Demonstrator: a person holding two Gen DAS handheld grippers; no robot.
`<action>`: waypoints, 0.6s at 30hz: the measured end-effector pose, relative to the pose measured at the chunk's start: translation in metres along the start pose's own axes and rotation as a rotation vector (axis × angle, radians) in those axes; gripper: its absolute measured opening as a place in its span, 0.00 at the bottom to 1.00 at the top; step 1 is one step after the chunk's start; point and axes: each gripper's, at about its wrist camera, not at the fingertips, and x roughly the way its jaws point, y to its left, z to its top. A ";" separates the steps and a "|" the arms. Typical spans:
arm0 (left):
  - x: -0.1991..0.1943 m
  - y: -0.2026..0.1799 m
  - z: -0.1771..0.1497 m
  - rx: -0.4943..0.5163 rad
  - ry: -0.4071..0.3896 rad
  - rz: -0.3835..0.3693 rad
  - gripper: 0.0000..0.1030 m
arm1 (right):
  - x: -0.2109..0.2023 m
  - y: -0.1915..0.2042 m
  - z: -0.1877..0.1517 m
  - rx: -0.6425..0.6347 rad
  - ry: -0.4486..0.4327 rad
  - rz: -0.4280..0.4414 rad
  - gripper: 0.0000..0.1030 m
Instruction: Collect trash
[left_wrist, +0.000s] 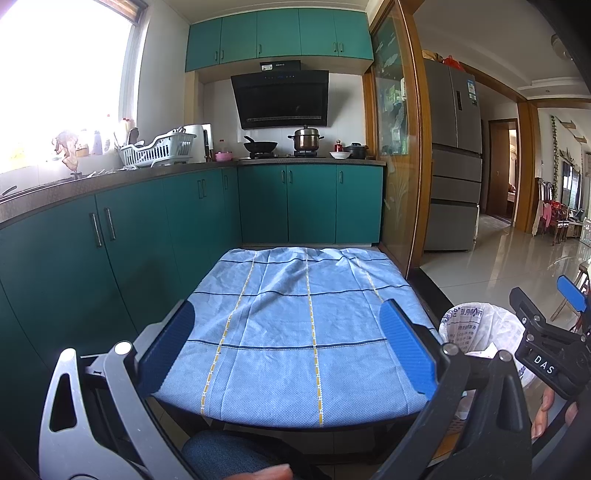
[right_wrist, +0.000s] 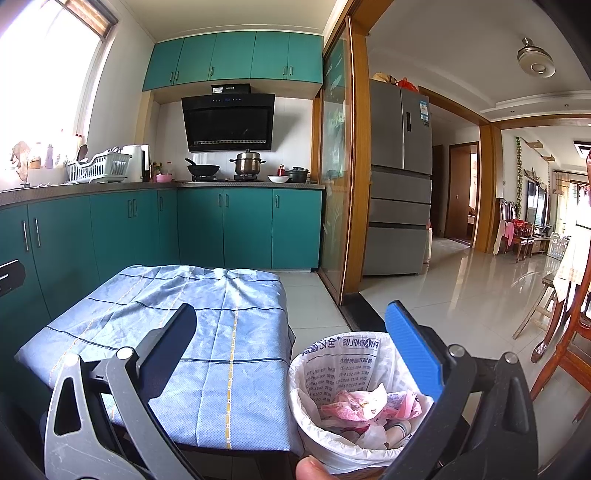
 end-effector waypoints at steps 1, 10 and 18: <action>0.001 -0.001 0.000 0.000 -0.001 -0.001 0.97 | 0.001 0.000 0.000 0.000 0.002 0.000 0.97; 0.007 -0.002 -0.006 0.000 0.012 -0.005 0.97 | 0.009 0.001 -0.004 0.000 0.019 -0.001 0.97; 0.053 0.015 -0.013 -0.037 0.140 -0.013 0.97 | 0.057 0.017 -0.008 -0.020 0.191 0.045 0.97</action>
